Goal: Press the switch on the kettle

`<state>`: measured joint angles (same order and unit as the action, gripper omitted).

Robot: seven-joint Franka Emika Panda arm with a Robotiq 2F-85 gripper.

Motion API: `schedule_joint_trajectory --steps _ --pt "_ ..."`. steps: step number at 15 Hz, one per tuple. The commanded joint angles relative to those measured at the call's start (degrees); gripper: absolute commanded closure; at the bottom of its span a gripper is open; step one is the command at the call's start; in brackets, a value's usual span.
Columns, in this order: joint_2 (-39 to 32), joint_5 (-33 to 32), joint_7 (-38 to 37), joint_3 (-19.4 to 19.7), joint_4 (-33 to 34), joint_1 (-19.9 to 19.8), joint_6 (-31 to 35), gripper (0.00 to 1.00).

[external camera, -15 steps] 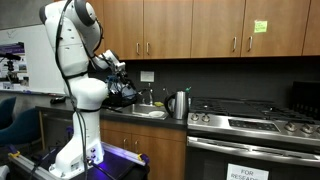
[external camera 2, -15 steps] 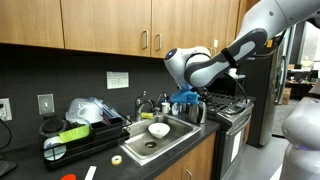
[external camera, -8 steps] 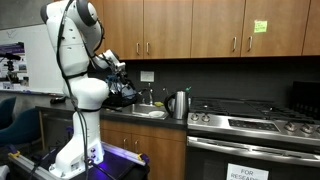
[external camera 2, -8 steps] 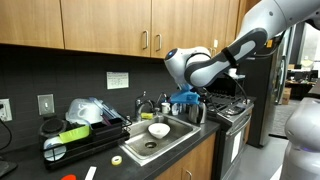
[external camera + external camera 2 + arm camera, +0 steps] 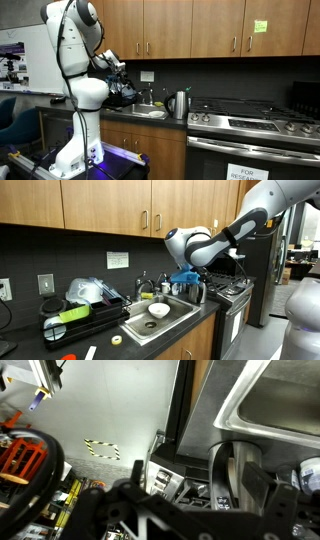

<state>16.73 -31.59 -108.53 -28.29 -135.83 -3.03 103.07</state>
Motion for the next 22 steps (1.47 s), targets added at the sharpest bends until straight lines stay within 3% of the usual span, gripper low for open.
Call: schedule_joint_trajectory --steps 1,5,11,16,22 --pt "-0.8 -1.0 -0.9 3.9 0.3 4.3 -0.9 0.0" --pt "-1.5 -1.0 -0.9 4.1 0.8 4.6 -1.8 0.0" --pt "-2.1 -4.6 -0.8 7.3 -0.8 8.2 0.3 0.0" --pt "1.4 -11.7 0.0 11.5 -5.4 8.8 10.7 0.0" --pt "7.1 -17.5 1.9 18.6 -12.5 6.8 24.2 0.0"
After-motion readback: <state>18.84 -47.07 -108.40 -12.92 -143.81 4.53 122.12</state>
